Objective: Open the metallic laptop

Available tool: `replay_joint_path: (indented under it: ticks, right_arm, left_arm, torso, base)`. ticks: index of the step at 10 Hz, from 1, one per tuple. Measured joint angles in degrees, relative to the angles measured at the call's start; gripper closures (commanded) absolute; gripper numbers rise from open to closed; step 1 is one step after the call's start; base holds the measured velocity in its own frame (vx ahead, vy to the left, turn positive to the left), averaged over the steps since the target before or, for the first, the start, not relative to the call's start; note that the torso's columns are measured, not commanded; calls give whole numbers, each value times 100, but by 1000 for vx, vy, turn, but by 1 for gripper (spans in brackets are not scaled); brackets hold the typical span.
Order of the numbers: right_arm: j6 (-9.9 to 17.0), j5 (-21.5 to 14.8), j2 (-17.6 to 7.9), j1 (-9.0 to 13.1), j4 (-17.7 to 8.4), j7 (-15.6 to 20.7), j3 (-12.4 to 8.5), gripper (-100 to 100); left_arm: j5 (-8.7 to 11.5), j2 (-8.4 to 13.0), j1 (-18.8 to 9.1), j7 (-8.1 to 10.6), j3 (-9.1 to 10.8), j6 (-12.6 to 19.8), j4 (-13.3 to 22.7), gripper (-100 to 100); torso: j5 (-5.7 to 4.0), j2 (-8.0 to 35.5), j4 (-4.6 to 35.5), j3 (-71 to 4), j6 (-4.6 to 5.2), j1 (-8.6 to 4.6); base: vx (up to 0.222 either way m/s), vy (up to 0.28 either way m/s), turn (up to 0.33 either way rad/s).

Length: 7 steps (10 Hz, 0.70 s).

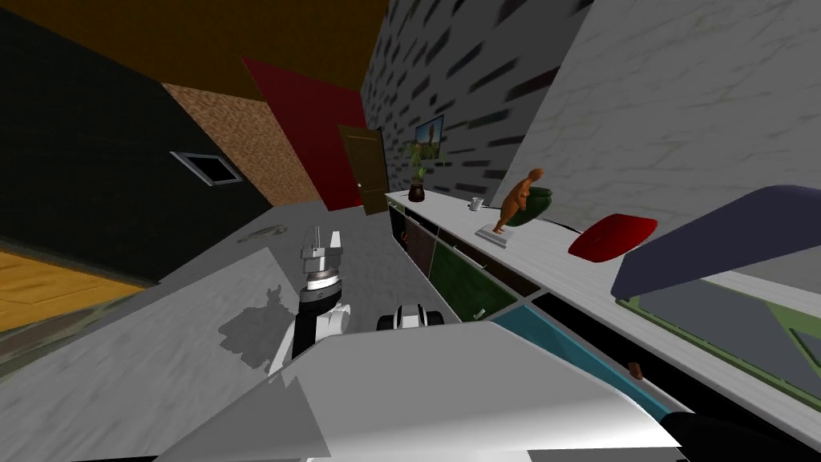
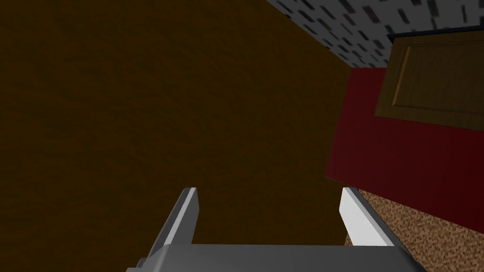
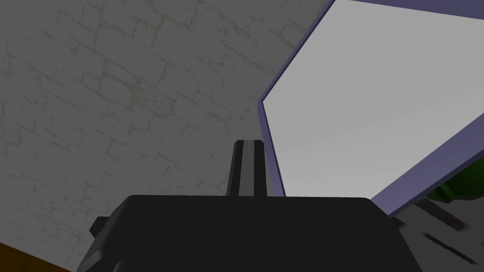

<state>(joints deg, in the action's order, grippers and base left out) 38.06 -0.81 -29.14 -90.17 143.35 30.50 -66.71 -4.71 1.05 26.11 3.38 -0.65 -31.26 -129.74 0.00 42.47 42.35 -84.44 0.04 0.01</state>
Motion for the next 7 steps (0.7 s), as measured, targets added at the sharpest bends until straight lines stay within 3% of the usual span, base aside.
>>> replay_joint_path:
  ticks: [5, 6, 7]
  right_arm:
    - [-771, -103, 109, 19, 163, 48, 42, 100]
    - [-905, -115, 150, 5, 260, 55, 40, 100]
    - [-1039, -137, 120, 31, 289, 66, 50, 100]
  left_arm:
    - [0, 0, -1, 0, -1, 0, 0, 0]
    - [0, 0, 0, 0, 0, 0, 0, 0]
    - [0, 0, 0, 0, 0, 0, 0, 0]
  torso:
    - [-3, -30, -13, -24, -12, -6]
    - [0, -17, -7, -13, -2, -2]
    - [1, -15, -5, -10, -2, 4]
  base:
    - [131, -9, -328]
    - [148, 13, -506]
    - [103, 33, -142]
